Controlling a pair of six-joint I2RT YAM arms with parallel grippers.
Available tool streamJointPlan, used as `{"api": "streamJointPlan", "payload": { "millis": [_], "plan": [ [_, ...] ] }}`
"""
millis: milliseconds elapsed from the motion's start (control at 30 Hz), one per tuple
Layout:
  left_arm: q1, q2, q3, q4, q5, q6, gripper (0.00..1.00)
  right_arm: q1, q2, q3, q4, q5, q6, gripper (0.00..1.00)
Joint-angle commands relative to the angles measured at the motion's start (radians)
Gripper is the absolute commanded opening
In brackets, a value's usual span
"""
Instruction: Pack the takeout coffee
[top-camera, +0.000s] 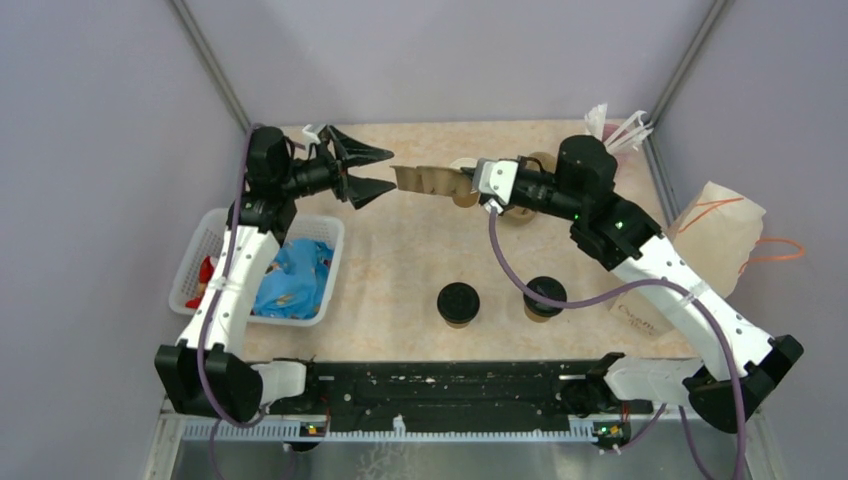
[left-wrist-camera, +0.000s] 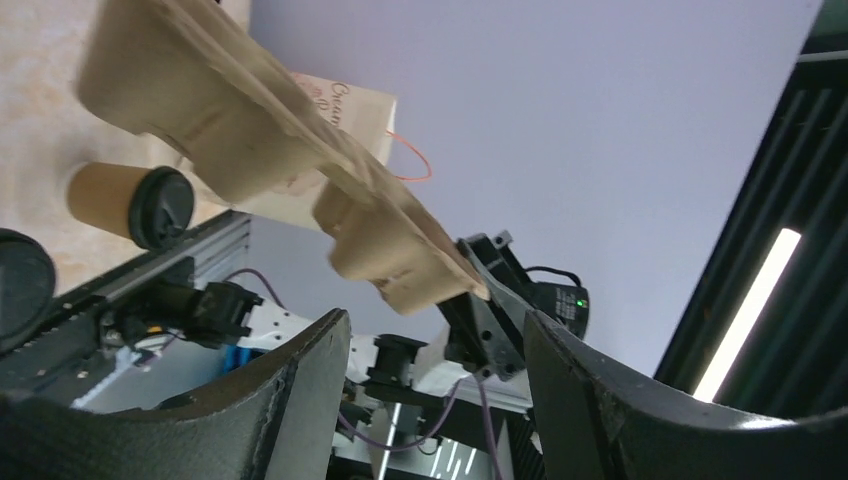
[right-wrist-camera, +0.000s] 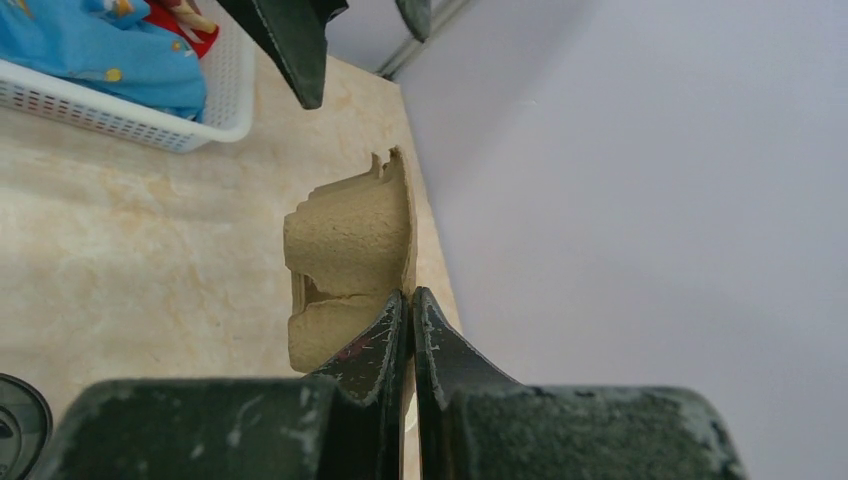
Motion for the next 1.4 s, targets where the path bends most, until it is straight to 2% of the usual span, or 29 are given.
{"api": "streamJointPlan", "payload": {
  "millis": [0, 200, 333, 533, 667, 833, 1100, 1267, 1367],
  "plan": [
    [0.004, -0.086, -0.06, 0.066, -0.003, -0.286, 0.7, 0.039, 0.006, 0.003, 0.03, -0.036, -0.044, 0.0],
    [0.004, -0.089, -0.017, -0.177, -0.066, -0.192, 0.61, 0.063, 0.011, -0.004, 0.038, -0.023, -0.061, 0.0],
    [0.004, -0.095, -0.025, -0.214, -0.119, -0.174, 0.58, 0.076, 0.0, -0.001, 0.03, -0.023, -0.061, 0.0],
    [0.006, -0.087, -0.023, -0.237, -0.166, -0.143, 0.62, 0.088, -0.033, -0.003, 0.006, -0.026, -0.051, 0.0],
    [0.006, -0.092, -0.033, -0.27, -0.203, -0.135, 0.59, 0.102, -0.051, -0.004, 0.0, -0.026, -0.042, 0.0],
    [0.006, -0.092, -0.038, -0.27, -0.23, -0.146, 0.48, 0.119, -0.069, -0.013, -0.005, -0.03, -0.028, 0.0],
    [0.006, -0.085, -0.024, -0.281, -0.248, -0.137, 0.37, 0.142, -0.081, -0.033, -0.001, -0.02, -0.024, 0.0],
    [0.006, -0.088, -0.025, -0.288, -0.243, -0.126, 0.25, 0.157, -0.08, -0.031, -0.004, -0.009, -0.029, 0.0],
    [0.006, -0.094, -0.031, -0.287, -0.246, -0.116, 0.13, 0.16, -0.08, -0.03, -0.008, -0.003, -0.028, 0.0]
  ]
}}
